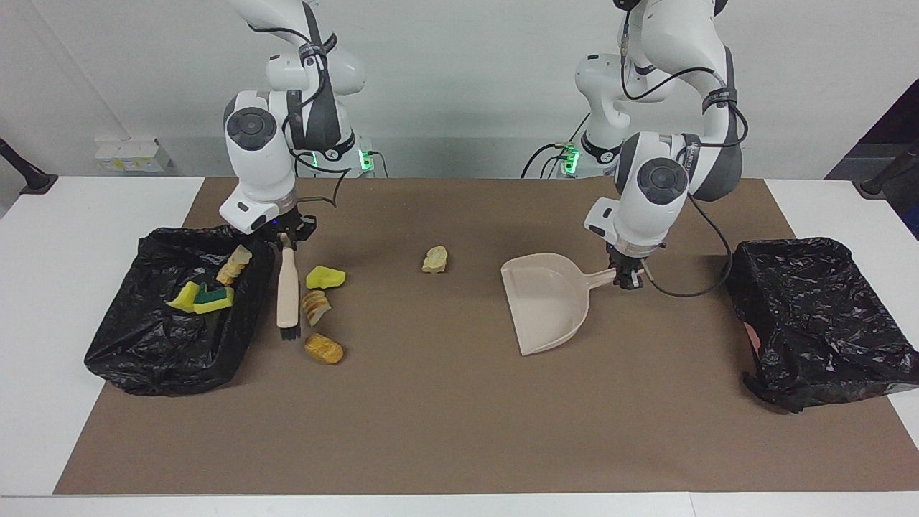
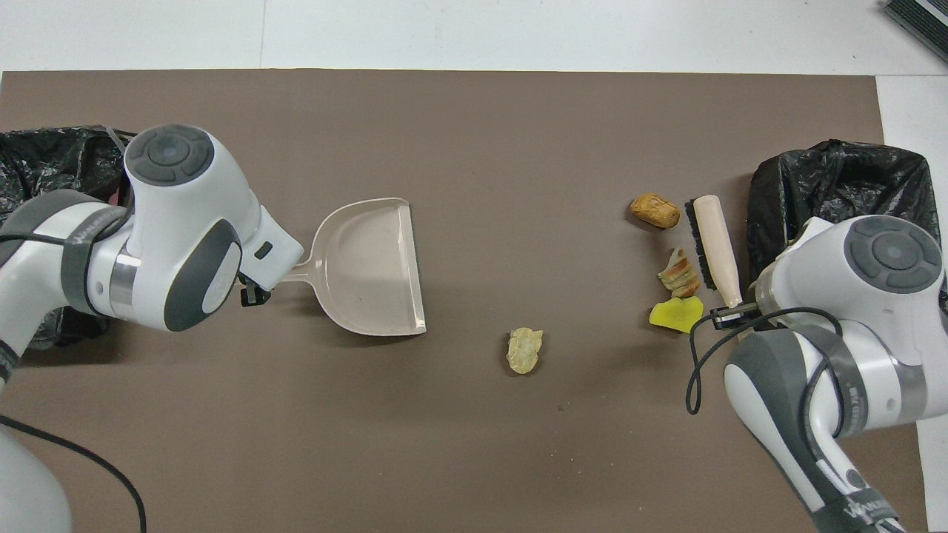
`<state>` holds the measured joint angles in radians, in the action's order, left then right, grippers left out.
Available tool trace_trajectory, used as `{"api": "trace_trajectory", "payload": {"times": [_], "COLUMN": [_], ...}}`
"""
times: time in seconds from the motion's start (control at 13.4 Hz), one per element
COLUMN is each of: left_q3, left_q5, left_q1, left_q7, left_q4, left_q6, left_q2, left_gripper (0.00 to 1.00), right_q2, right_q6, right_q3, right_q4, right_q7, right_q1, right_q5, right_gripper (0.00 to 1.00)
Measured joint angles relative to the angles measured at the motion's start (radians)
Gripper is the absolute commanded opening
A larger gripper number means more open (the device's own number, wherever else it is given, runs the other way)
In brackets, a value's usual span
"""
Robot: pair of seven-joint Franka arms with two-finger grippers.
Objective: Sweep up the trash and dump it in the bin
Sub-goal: 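Sweep the remaining crumbs toward the dustpan with the right gripper's brush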
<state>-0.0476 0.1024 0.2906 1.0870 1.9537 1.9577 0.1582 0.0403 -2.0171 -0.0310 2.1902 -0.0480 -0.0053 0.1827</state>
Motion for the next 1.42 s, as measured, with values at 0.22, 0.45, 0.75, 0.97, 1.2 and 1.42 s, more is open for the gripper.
{"api": "trace_trajectory", "payload": {"times": [0.22, 0.45, 0.75, 0.97, 1.2, 1.42], "left_q3": [-0.001, -0.002, -0.002, -0.002, -0.002, -0.002], "left_q5": [0.0, 0.0, 0.0, 0.0, 0.0, 0.0], "left_q1": [0.021, 0.04, 0.049, 0.05, 0.05, 0.05], "left_q7": [-0.049, -0.112, -0.143, -0.145, -0.148, -0.155], "left_q4": [0.109, 0.18, 0.191, 0.193, 0.193, 0.208], "left_q6": [0.079, 0.107, 0.107, 0.108, 0.108, 0.113], "left_q2": [-0.052, -0.092, -0.105, -0.105, -0.105, -0.108], "left_gripper": [0.0, 0.0, 0.0, 0.0, 0.0, 0.0], "right_q2": [-0.019, -0.029, -0.079, -0.142, -0.211, -0.238], "right_q6": [-0.055, -0.075, -0.083, -0.083, -0.083, -0.083], "right_q3": [0.0, -0.014, -0.02, -0.025, -0.027, -0.03], "right_q4": [0.057, 0.075, 0.05, -0.033, -0.122, -0.168], "right_q7": [-0.009, 0.019, 0.173, 0.293, 0.323, 0.323], "right_q1": [-0.034, 0.012, 0.178, 0.307, 0.397, 0.469], "right_q5": [0.0, -0.007, -0.099, -0.182, -0.265, -0.366], "right_gripper": [0.0, 0.0, 0.0, 0.0, 0.0, 0.0]}}
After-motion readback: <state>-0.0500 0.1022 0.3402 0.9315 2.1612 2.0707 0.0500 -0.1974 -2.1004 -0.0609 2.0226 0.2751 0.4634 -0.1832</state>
